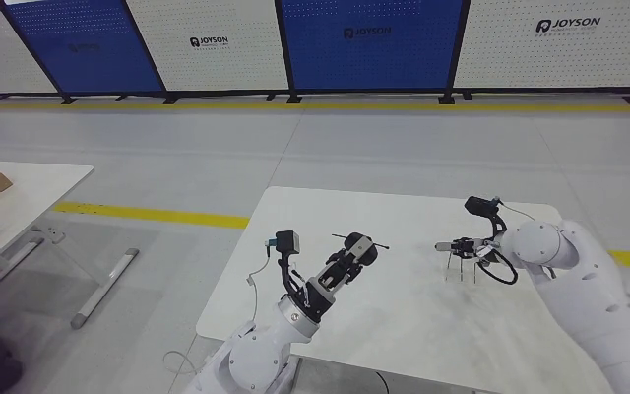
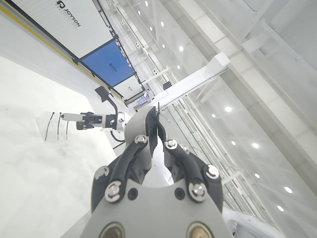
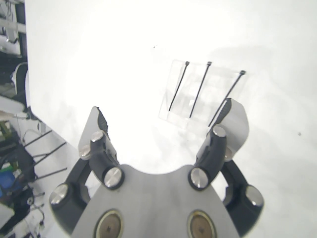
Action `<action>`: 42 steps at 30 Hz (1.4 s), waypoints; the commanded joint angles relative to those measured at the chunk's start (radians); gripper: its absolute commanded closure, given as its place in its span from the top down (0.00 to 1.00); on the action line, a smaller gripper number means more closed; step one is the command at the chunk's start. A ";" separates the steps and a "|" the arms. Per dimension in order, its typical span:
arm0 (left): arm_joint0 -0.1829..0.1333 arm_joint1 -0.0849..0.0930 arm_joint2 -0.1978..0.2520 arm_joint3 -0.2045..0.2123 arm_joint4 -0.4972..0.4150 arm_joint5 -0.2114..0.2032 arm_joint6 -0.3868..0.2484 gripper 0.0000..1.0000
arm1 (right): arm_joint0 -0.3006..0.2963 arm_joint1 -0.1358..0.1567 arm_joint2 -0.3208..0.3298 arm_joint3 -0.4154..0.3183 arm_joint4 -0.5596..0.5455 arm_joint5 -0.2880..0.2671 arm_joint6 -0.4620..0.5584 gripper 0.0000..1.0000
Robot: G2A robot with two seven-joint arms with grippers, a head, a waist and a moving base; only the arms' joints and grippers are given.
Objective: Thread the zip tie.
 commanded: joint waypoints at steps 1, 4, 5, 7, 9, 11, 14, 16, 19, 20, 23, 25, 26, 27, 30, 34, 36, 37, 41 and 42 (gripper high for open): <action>0.000 0.000 0.000 0.000 0.000 0.000 0.000 0.00 | -0.006 -0.002 -0.002 -0.012 -0.001 -0.016 -0.021 1.00; 0.000 0.000 0.000 0.000 0.000 0.000 0.000 0.00 | -0.006 -0.002 -0.002 -0.012 -0.001 -0.016 -0.021 1.00; 0.000 0.000 0.000 0.000 0.000 0.000 0.000 0.00 | -0.006 -0.002 -0.002 -0.012 -0.001 -0.016 -0.021 1.00; 0.000 0.000 0.000 0.000 0.000 0.000 0.000 0.00 | -0.006 -0.002 -0.002 -0.012 -0.001 -0.016 -0.021 1.00; 0.000 0.000 0.000 0.000 0.000 0.000 0.000 0.00 | -0.016 -0.002 -0.003 -0.013 0.000 -0.028 -0.031 1.00; 0.000 0.000 0.000 0.000 0.000 0.000 0.000 0.00 | -0.019 0.000 0.006 -0.002 0.007 -0.058 -0.015 1.00; 0.000 0.000 0.000 0.000 0.000 0.000 0.000 0.00 | -0.015 0.002 0.016 0.002 -0.001 -0.060 -0.001 1.00; 0.000 0.000 0.000 0.000 0.000 0.000 0.000 0.00 | -0.013 0.003 0.022 0.003 -0.009 -0.045 0.008 1.00; 0.000 0.000 0.000 0.000 0.000 0.000 0.000 0.00 | -0.011 0.005 0.034 0.002 -0.014 -0.017 0.023 0.95; 0.000 0.000 0.000 0.000 0.000 0.000 0.000 0.00 | -0.011 0.005 0.036 0.001 -0.021 -0.007 0.026 0.89; 0.000 0.000 0.000 0.000 0.000 0.000 0.000 0.00 | -0.013 0.006 0.037 0.000 -0.037 0.018 0.041 0.61; 0.000 0.000 0.000 0.000 0.000 0.000 0.000 0.00 | -0.012 0.004 0.036 0.007 -0.041 0.026 0.053 0.50; 0.000 0.000 0.000 0.000 0.000 0.000 0.000 0.00 | -0.010 0.003 0.033 0.010 -0.044 0.028 0.056 0.48; 0.000 0.000 0.000 0.000 0.000 0.000 0.000 0.00 | -0.008 0.001 0.030 0.014 -0.045 0.028 0.061 0.47; 0.000 0.000 0.000 0.000 0.000 0.000 0.000 0.00 | 0.000 -0.006 0.020 0.033 -0.049 0.036 0.063 0.44; 0.000 0.000 0.000 0.000 0.000 0.000 0.000 0.00 | 0.018 -0.018 0.006 0.069 -0.046 0.040 0.069 0.41; 0.000 0.000 0.000 0.000 0.000 0.000 0.000 0.00 | 0.027 -0.025 -0.003 0.089 -0.046 0.039 0.072 0.39; 0.000 0.000 0.000 0.000 0.000 0.000 0.000 0.00 | 0.032 -0.028 -0.007 0.097 -0.046 0.042 0.072 0.38; 0.000 0.000 0.000 0.000 0.000 0.000 0.000 0.00 | 0.047 -0.041 -0.021 0.129 -0.048 0.047 0.069 0.34; 0.000 0.000 0.000 0.000 0.000 0.000 0.000 0.00 | 0.050 -0.044 -0.024 0.137 -0.046 0.045 0.068 0.31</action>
